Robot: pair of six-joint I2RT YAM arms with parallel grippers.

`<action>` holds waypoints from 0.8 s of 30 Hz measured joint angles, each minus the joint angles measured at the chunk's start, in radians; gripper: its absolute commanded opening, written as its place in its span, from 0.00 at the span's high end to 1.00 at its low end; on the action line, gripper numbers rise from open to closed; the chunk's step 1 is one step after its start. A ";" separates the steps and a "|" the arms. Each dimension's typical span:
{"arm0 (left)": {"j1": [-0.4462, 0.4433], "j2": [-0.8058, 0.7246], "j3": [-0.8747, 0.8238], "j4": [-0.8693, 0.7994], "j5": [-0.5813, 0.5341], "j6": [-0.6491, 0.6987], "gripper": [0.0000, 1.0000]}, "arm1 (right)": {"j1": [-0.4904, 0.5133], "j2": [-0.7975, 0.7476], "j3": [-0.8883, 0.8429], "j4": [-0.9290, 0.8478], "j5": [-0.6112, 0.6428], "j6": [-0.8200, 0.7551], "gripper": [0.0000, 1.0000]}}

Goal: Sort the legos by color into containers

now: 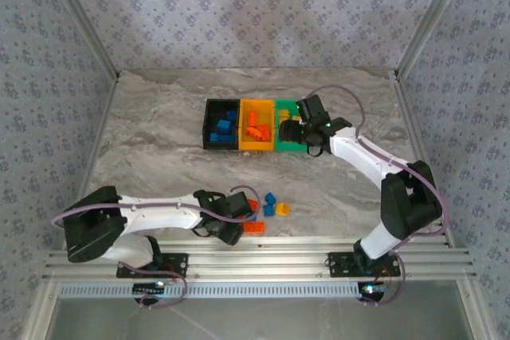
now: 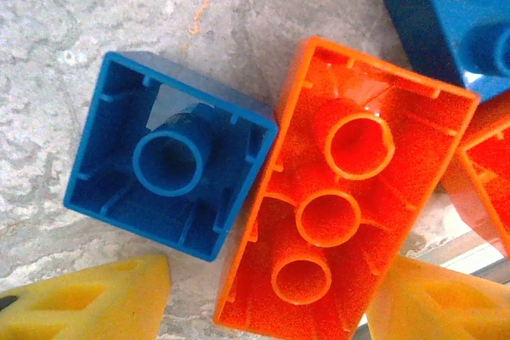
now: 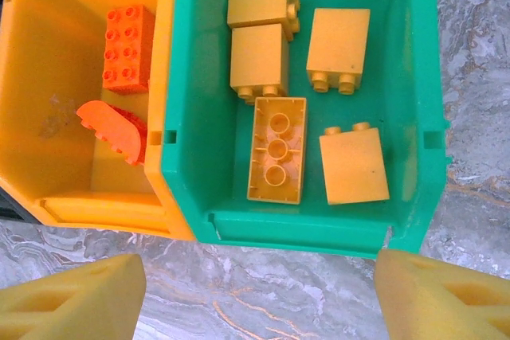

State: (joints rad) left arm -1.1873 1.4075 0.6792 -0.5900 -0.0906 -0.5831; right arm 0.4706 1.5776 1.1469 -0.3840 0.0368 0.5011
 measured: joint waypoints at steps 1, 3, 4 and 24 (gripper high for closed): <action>0.000 0.003 0.004 -0.003 0.000 0.005 0.32 | 0.000 0.000 -0.001 0.000 0.000 0.000 0.23; 0.000 0.011 0.013 -0.006 -0.002 0.019 0.32 | -0.001 0.000 -0.001 0.000 -0.002 0.000 0.22; 0.000 0.014 0.014 -0.006 -0.004 0.025 0.32 | -0.001 0.000 -0.001 0.001 -0.004 0.000 0.23; 0.000 0.003 0.033 0.116 -0.041 0.070 0.50 | -0.002 -0.002 -0.006 0.015 -0.019 0.000 0.22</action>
State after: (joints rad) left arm -1.1870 1.4109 0.7120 -0.4744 -0.1314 -0.5133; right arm 0.4690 1.5757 1.1412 -0.3691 0.0181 0.5014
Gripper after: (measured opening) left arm 0.498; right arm 0.777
